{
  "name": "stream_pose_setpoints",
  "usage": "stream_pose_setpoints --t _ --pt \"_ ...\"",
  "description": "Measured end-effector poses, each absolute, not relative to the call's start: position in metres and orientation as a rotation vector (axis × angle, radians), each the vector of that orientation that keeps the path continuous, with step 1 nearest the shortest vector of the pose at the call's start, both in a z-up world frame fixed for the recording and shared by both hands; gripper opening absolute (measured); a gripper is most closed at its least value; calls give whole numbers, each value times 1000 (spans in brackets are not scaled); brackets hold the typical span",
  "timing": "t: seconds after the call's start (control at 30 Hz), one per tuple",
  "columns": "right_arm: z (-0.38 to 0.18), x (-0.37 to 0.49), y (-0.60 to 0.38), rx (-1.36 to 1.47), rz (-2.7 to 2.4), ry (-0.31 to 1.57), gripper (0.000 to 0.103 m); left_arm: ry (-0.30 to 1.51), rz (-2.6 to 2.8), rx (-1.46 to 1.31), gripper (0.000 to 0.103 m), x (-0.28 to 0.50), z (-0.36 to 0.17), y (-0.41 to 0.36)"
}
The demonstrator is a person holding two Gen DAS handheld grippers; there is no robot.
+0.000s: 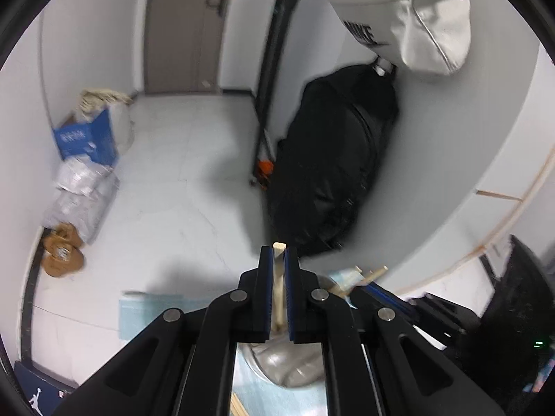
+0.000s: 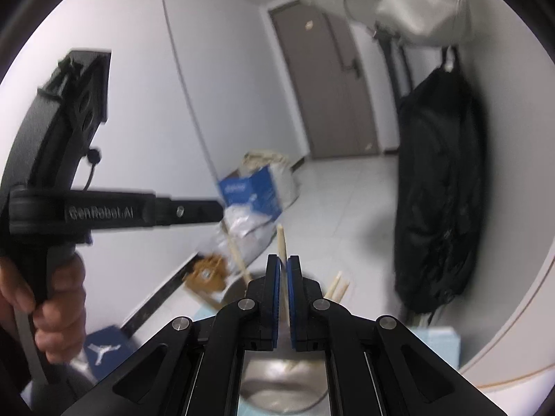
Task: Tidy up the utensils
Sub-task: 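Carry both chopsticks over the white holder and open both tools to drop them in, then withdraw both open tools from the holder back toward the chopstick pile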
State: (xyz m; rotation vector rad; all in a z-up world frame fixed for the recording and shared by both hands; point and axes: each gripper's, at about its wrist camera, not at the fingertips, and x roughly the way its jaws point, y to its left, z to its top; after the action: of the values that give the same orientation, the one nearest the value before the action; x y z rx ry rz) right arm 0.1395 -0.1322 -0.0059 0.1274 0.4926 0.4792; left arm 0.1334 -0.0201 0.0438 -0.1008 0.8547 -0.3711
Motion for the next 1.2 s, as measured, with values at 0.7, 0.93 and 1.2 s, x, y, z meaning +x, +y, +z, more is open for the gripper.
stream_pose_setpoints --t 0.7,0.93,1.2 --pt "19 24 -157 154 430 461 73 726 -218 -154 64 35 64 -7" --pt "21 -8 -152 162 410 404 94 667 -160 -115 70 7 59 -6" --pt "13 -28 -137 147 403 381 103 626 -99 -111 85 -18 48 3"
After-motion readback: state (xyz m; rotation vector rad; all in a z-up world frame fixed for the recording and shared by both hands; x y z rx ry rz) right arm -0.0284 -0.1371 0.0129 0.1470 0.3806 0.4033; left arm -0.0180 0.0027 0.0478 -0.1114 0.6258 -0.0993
